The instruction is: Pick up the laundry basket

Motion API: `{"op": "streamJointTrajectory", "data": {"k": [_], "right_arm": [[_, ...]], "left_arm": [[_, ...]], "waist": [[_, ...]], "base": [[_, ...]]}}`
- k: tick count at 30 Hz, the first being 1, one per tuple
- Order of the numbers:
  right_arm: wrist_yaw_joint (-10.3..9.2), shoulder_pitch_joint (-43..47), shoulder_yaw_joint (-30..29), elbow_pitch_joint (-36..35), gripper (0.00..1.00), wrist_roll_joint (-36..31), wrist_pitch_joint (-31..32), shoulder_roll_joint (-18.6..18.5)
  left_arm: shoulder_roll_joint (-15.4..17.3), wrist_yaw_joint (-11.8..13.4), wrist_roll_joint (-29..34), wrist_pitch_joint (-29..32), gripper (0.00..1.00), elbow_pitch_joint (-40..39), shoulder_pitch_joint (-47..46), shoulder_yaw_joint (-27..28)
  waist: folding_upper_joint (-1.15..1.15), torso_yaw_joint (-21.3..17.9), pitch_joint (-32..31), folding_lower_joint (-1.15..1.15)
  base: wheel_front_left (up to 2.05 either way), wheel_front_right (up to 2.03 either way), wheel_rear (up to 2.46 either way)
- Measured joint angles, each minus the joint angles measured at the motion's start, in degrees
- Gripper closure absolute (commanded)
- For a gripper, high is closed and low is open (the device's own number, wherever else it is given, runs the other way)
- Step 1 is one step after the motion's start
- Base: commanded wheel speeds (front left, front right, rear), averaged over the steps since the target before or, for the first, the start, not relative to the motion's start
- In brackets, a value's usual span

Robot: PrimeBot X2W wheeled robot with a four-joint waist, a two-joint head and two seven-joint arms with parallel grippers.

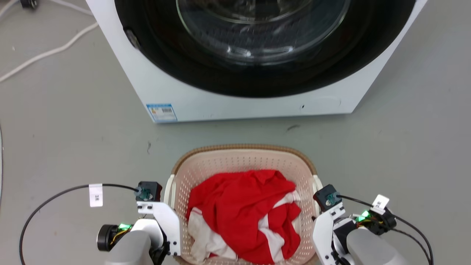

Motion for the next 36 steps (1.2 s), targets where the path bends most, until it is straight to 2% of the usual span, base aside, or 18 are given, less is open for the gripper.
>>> {"op": "streamJointTrajectory", "data": {"k": [17,36], "right_arm": [[0.01,4.8,9.3,-1.4,1.0,11.0,4.0,-1.7],[0.07,5.3,16.1,-1.8,1.0,19.0,6.2,-3.0]], "left_arm": [[0.4,0.0,-6.0,3.2,1.0,0.0,5.0,-5.4],[1.1,0.0,-10.8,6.3,1.0,-0.2,6.1,-9.8]], "waist": [[0.0,-1.6,-11.1,0.0],[0.0,-1.7,-14.7,0.0]], "base": [[0.0,0.0,0.0],[0.0,0.0,0.0]]}}
